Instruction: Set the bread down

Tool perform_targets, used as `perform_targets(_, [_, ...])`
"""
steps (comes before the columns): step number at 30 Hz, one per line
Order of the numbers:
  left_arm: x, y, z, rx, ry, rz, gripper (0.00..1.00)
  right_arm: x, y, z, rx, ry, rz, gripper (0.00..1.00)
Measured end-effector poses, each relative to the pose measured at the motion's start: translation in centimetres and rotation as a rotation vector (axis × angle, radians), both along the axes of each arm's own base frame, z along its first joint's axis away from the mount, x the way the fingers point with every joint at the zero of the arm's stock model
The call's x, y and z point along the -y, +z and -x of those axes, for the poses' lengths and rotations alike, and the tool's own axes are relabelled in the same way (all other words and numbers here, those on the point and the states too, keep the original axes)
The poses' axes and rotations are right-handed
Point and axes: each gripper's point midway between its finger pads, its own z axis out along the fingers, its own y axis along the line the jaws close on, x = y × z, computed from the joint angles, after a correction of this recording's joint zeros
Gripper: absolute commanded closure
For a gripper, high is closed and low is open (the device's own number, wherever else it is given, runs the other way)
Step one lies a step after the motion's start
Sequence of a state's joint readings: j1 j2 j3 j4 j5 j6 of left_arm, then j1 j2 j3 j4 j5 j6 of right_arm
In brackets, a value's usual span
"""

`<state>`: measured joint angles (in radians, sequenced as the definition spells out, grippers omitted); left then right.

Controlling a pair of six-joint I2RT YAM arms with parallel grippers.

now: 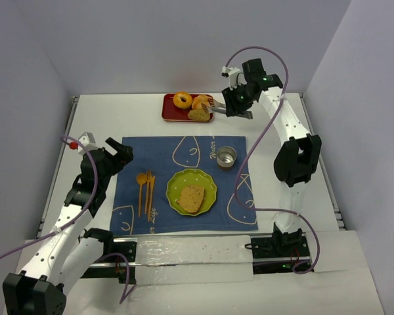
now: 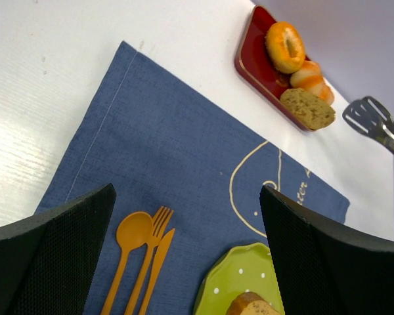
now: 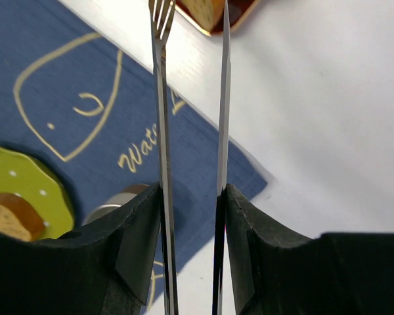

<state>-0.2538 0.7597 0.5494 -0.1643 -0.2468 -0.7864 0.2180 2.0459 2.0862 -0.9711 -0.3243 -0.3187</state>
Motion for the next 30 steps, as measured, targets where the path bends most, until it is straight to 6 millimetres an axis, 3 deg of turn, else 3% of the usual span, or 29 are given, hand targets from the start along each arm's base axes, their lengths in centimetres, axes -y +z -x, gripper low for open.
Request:
perform_targets(8, [-0.1,-1.8,-0.4,-0.062,0.008,-0.019,0.01,1.3,-2.5,0.8,-0.043,0.042,0.096,0.49])
perform_targets(21, [-0.1,-2.0,-0.4,-0.066,0.008,-0.020,0.01,0.8,-6.0,-0.6,-0.104,0.041,0.093,0.49])
perform_targets(30, [-0.1,-2.0,-0.4,-0.067,0.008,-0.021,0.01,-0.3,-5.9,-1.8,-0.086,0.005,0.026,0.61])
